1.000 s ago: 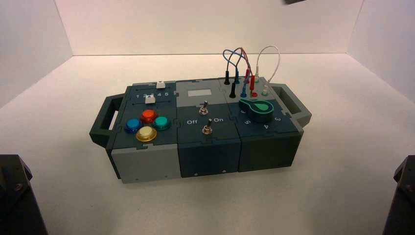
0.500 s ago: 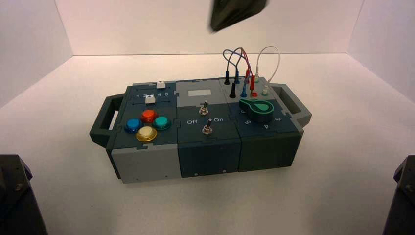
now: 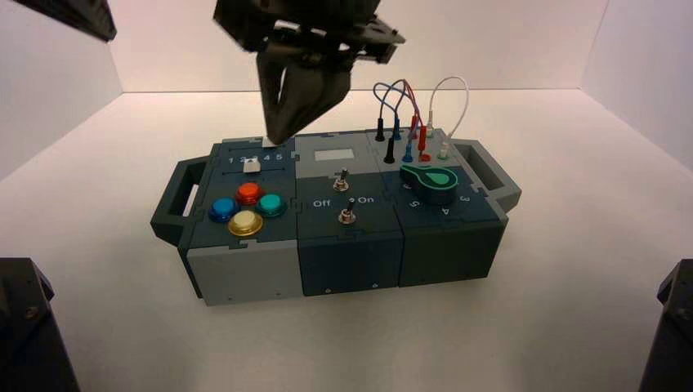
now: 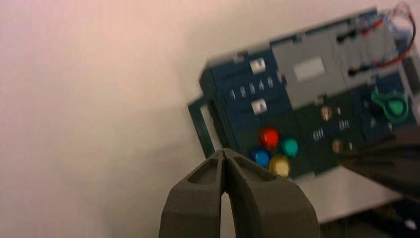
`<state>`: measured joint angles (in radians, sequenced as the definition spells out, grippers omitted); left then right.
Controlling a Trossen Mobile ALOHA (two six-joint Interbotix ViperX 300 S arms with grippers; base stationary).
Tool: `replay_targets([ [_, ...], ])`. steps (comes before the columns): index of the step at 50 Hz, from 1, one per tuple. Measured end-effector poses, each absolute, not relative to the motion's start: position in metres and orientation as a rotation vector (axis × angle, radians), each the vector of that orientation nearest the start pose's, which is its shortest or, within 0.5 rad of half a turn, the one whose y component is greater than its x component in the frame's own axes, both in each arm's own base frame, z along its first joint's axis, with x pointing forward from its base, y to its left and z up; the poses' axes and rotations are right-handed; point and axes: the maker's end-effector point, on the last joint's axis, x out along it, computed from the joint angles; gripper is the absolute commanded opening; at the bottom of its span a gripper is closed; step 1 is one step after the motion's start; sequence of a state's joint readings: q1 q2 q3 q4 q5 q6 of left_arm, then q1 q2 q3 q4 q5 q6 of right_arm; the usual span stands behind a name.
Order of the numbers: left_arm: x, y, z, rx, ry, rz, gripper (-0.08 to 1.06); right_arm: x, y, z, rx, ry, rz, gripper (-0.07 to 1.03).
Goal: Push the yellow button with the right gripper.
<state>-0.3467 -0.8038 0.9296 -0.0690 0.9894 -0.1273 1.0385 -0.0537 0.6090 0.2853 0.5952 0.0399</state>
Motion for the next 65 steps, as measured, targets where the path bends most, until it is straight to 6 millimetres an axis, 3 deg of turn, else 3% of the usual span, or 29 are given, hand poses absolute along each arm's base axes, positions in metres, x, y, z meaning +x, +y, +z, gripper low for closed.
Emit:
replay_targets([
  [17, 0.158, -0.097, 0.177, 0.03, 1.252, -0.364, -0.03, 0.154, 0.349, 0.086, -0.335, 1.307, 0.893, -0.02],
  [35, 0.138, -0.09, 0.177, 0.044, 1.307, -0.368, -0.03, 0.148, 0.357, 0.068, -0.351, 1.359, 0.889, -0.02],
  [65, 0.133, -0.088, 0.174, 0.05, 1.321, -0.367, -0.03, 0.149, 0.367, 0.047, -0.371, 1.407, 0.876, -0.02],
])
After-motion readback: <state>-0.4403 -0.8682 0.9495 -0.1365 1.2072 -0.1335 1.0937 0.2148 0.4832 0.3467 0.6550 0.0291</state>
